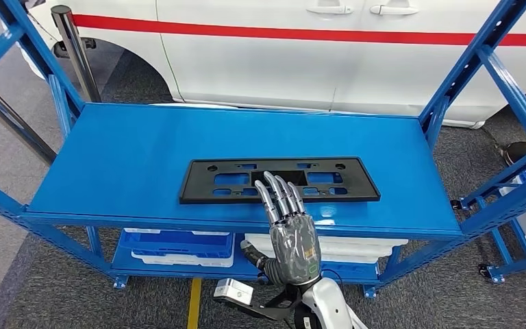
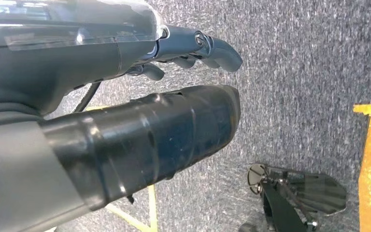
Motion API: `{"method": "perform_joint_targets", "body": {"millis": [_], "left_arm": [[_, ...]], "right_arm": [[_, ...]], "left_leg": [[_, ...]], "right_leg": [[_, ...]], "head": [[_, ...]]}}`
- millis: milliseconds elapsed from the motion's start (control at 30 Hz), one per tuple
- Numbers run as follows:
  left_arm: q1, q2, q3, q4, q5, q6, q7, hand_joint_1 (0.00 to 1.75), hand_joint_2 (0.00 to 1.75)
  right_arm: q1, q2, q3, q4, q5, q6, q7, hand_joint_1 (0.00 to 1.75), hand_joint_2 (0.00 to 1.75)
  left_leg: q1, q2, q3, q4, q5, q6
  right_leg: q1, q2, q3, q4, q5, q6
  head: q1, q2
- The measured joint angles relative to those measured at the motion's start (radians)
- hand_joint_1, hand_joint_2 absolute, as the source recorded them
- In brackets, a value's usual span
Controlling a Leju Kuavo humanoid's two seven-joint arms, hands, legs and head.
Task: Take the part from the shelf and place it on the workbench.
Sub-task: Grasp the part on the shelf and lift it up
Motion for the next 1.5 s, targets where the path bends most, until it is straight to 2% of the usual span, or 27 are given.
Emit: {"method": "perform_joint_targets", "body": {"millis": [33, 100, 133, 200, 267, 333, 367, 467, 500, 533, 567, 600, 667, 700, 833, 900, 967, 1000, 1033, 1067, 1133, 1200, 1300, 1367, 1400, 1467, 1500], "left_arm": [[0.0, 0.0, 0.003, 0.0, -0.002, 0.0, 0.0, 0.0, 0.0], [-0.001, 0.001, 0.007, 0.0, -0.008, -0.001, -0.001, 0.0, 0.0], [-0.001, 0.0, 0.008, 0.0, -0.01, -0.002, -0.001, 0.0, 0.0], [-0.002, 0.0, 0.011, 0.0, -0.013, -0.006, -0.002, 0.0, 0.0], [-0.003, 0.0, 0.017, 0.0, -0.014, -0.009, -0.002, 0.0, 0.0], [-0.002, 0.003, 0.023, 0.0, -0.014, -0.011, -0.002, 0.0, 0.0], [-0.003, 0.005, 0.026, 0.0, -0.014, -0.011, -0.002, 0.0, 0.0], [-0.002, 0.007, 0.031, 0.0, -0.014, -0.012, -0.002, 0.0, 0.0], [0.0, 0.007, 0.032, 0.0, -0.014, -0.012, -0.002, 0.0, 0.0], [0.001, 0.008, 0.033, 0.0, -0.014, -0.012, -0.002, 0.0, 0.0], [0.002, 0.009, 0.033, 0.0, -0.014, -0.012, -0.002, 0.0, 0.0], [0.002, 0.01, 0.033, 0.0, -0.014, -0.012, -0.002, 0.0, 0.0], [0.0, 0.011, 0.034, 0.0, -0.014, -0.012, -0.002, 0.0, 0.0], [-0.001, 0.012, 0.035, 0.0, -0.014, -0.012, -0.002, 0.0, 0.0], [0.0, 0.012, 0.037, 0.0, -0.015, -0.012, -0.002, 0.0, 0.0], [0.0, 0.012, 0.038, 0.0, -0.016, -0.012, -0.001, 0.0, 0.0], [-0.001, 0.012, 0.039, 0.0, -0.017, -0.013, 0.0, 0.0, 0.0], [-0.001, 0.012, 0.04, 0.0, -0.017, -0.013, 0.0, 0.0, 0.0], [-0.001, 0.013, 0.042, 0.0, -0.017, -0.013, 0.0, 0.0, 0.0], [-0.001, 0.013, 0.044, 0.0, -0.017, -0.014, 0.001, 0.0, 0.0], [-0.001, 0.013, 0.049, 0.0, -0.017, -0.015, 0.0, 0.0, 0.0], [-0.002, 0.013, 0.054, 0.0, -0.017, -0.017, 0.0, 0.0, 0.0], [-0.002, 0.013, 0.056, 0.0, -0.017, -0.017, -0.001, 0.0, 0.0], [-0.002, 0.014, 0.057, 0.0, -0.017, -0.017, -0.001, 0.0, 0.0], [-0.002, 0.015, 0.057, 0.0, -0.017, -0.017, -0.002, 0.0, 0.0], [-0.001, 0.015, 0.058, 0.0, -0.016, -0.017, -0.004, 0.0, 0.0], [-0.001, 0.016, 0.06, 0.0, -0.016, -0.017, -0.006, 0.0, 0.0]], "right_arm": [[-0.004, -0.001, 0.0, 0.01, 0.022, 0.003, 0.015, 0.0, 1.75], [-0.019, -0.004, -0.001, 0.032, 0.061, 0.022, 0.047, 0.0, 1.75], [-0.029, -0.006, -0.002, 0.04, 0.076, 0.039, 0.062, 0.0, 1.75], [-0.048, -0.011, -0.005, 0.058, 0.105, 0.076, 0.094, 0.0, 1.75], [-0.06, -0.018, -0.009, 0.072, 0.123, 0.103, 0.117, 0.0, 1.75], [-0.073, -0.024, -0.013, 0.084, 0.135, 0.122, 0.132, 0.0, 1.75], [-0.082, -0.026, -0.016, 0.09, 0.14, 0.131, 0.14, 0.0, 1.75], [-0.097, -0.034, -0.031, 0.105, 0.156, 0.148, 0.165, 0.0, 1.75], [-0.098, -0.037, -0.037, 0.109, 0.158, 0.15, 0.17, 0.0, 1.75], [-0.1, -0.04, -0.043, 0.113, 0.16, 0.151, 0.172, 0.0, 1.75], [-0.102, -0.043, -0.048, 0.116, 0.16, 0.151, 0.174, 0.0, 1.75], [-0.105, -0.045, -0.052, 0.119, 0.16, 0.152, 0.174, 0.0, 1.75], [-0.111, -0.047, -0.058, 0.121, 0.16, 0.153, 0.175, 0.0, 1.75], [-0.113, -0.048, -0.06, 0.122, 0.16, 0.154, 0.175, 0.0, 1.75], [-0.117, -0.051, -0.069, 0.125, 0.177, 0.154, 0.188, 0.0, 1.75], [-0.121, -0.055, -0.079, 0.125, 0.194, 0.152, 0.198, 0.0, 1.75], [-0.124, -0.061, -0.089, 0.126, 0.203, 0.151, 0.204, 0.0, 1.75], [-0.124, -0.064, -0.094, 0.128, 0.202, 0.151, 0.205, 0.0, 1.75], [-0.126, -0.066, -0.098, 0.129, 0.197, 0.154, 0.205, 0.0, 1.75], [-0.129, -0.067, -0.104, 0.132, 0.186, 0.159, 0.202, 0.0, 1.75], [-0.143, -0.069, -0.116, 0.136, 0.153, 0.172, 0.192, 0.0, 1.75], [-0.16, -0.069, -0.13, 0.141, 0.123, 0.184, 0.181, 0.0, 1.75], [-0.172, -0.071, -0.144, 0.147, 0.105, 0.192, 0.173, 0.0, 1.75], [-0.176, -0.072, -0.149, 0.149, 0.1, 0.197, 0.171, 0.0, 1.75], [-0.18, -0.072, -0.151, 0.15, 0.093, 0.202, 0.169, 0.0, 1.75], [-0.186, -0.072, -0.154, 0.157, 0.063, 0.223, 0.159, 0.0, 1.75], [-0.188, -0.072, -0.157, 0.161, 0.042, 0.237, 0.152, 0.0, 1.75]], "left_leg": [[0.0, -0.001, 0.001, 0.0, 0.0, 0.0], [-0.001, -0.002, 0.004, 0.0, -0.001, -0.001], [-0.002, -0.003, 0.004, 0.0, -0.002, -0.003], [-0.002, -0.003, 0.001, -0.001, -0.001, -0.011], [-0.002, -0.003, 0.001, -0.005, 0.001, -0.023], [-0.002, -0.002, -0.004, 0.01, -0.014, -0.033], [-0.002, -0.002, -0.017, 0.041, -0.035, -0.037], [0.001, -0.001, -0.103, 0.226, -0.123, -0.046], [0.002, -0.001, -0.122, 0.264, -0.129, -0.049], [0.003, -0.001, -0.123, 0.263, -0.114, -0.051], [0.004, 0.0, -0.105, 0.223, -0.082, -0.052], [0.006, 0.001, -0.074, 0.155, -0.044, -0.052], [0.004, 0.001, -0.021, 0.042, -0.002, -0.047], [0.003, 0.001, -0.011, 0.016, 0.001, -0.043], [0.003, 0.001, -0.009, 0.006, 0.003, -0.017], [0.005, 0.002, -0.008, 0.001, 0.007, -0.006], [0.004, 0.001, -0.009, 0.001, 0.007, -0.002], [0.004, 0.001, -0.009, 0.001, 0.007, -0.002], [0.004, 0.001, -0.008, 0.001, 0.006, -0.002], [0.003, 0.0, -0.007, 0.001, 0.006, -0.002], [0.003, -0.001, -0.004, 0.001, 0.005, -0.004], [0.0, -0.001, -0.005, 0.002, 0.005, -0.01], [-0.001, -0.001, -0.008, -0.003, 0.006, -0.025], [-0.001, -0.001, -0.018, 0.024, -0.016, -0.035], [0.0, 0.0, -0.035, 0.064, -0.042, -0.039], [0.0, 0.0, -0.092, 0.191, -0.105, -0.044], [0.001, 0.0, -0.117, 0.244, -0.122, -0.047]], "right_leg": [[0.0, 0.0, 0.008, -0.02, 0.024, -0.003], [0.003, 0.002, 0.066, -0.15, 0.095, -0.015], [0.007, 0.003, 0.095, -0.215, 0.119, -0.022], [0.015, 0.004, 0.123, -0.282, 0.133, -0.031], [0.015, 0.005, 0.124, -0.291, 0.135, -0.036], [0.01, 0.004, 0.131, -0.305, 0.142, -0.044], [0.006, 0.003, 0.134, -0.312, 0.146, -0.048], [0.007, -0.001, 0.135, -0.314, 0.147, -0.055], [0.007, -0.002, 0.135, -0.313, 0.146, -0.055], [0.007, -0.002, 0.136, -0.311, 0.145, -0.055], [0.006, -0.001, 0.136, -0.309, 0.143, -0.054], [0.005, -0.001, 0.137, -0.304, 0.139, -0.051], [0.008, 0.001, 0.132, -0.29, 0.131, -0.04], [0.01, 0.001, 0.129, -0.285, 0.129, -0.035], [0.009, 0.002, 0.121, -0.268, 0.115, -0.017], [0.005, 0.003, 0.086, -0.188, 0.066, -0.007], [0.004, 0.003, 0.024, -0.057, 0.01, 0.0], [0.003, 0.003, 0.001, -0.012, 0.0, 0.001], [0.003, 0.003, -0.006, -0.003, 0.009, 0.001], [0.004, 0.003, 0.007, -0.034, 0.037, -0.001], [0.005, 0.004, 0.068, -0.168, 0.107, -0.011], [0.011, 0.005, 0.112, -0.268, 0.138, -0.02], [0.013, 0.005, 0.118, -0.292, 0.141, -0.031], [0.007, 0.003, 0.124, -0.304, 0.148, -0.044], [0.005, 0.002, 0.127, -0.309, 0.151, -0.049], [0.007, 0.0, 0.127, -0.31, 0.152, -0.054], [0.008, -0.001, 0.127, -0.309, 0.151, -0.055]], "head": [[0.0, 0.0], [0.0, 0.0], [0.0, 0.0], [0.0, 0.0], [0.0, 0.0], [-0.001, 0.0], [-0.001, 0.0], [-0.001, 0.0], [-0.001, 0.0], [-0.001, 0.0], [-0.001, 0.0], [-0.001, 0.0], [-0.001, 0.0], [-0.001, 0.0], [0.0, 0.0], [0.0, 0.0], [0.0, 0.0], [0.0, 0.0], [0.0, 0.0], [0.0, 0.0], [0.0, 0.0], [0.0, 0.0], [-0.001, 0.0], [-0.001, 0.0], [-0.001, 0.0], [-0.002, 0.0], [-0.002, 0.0]]}}
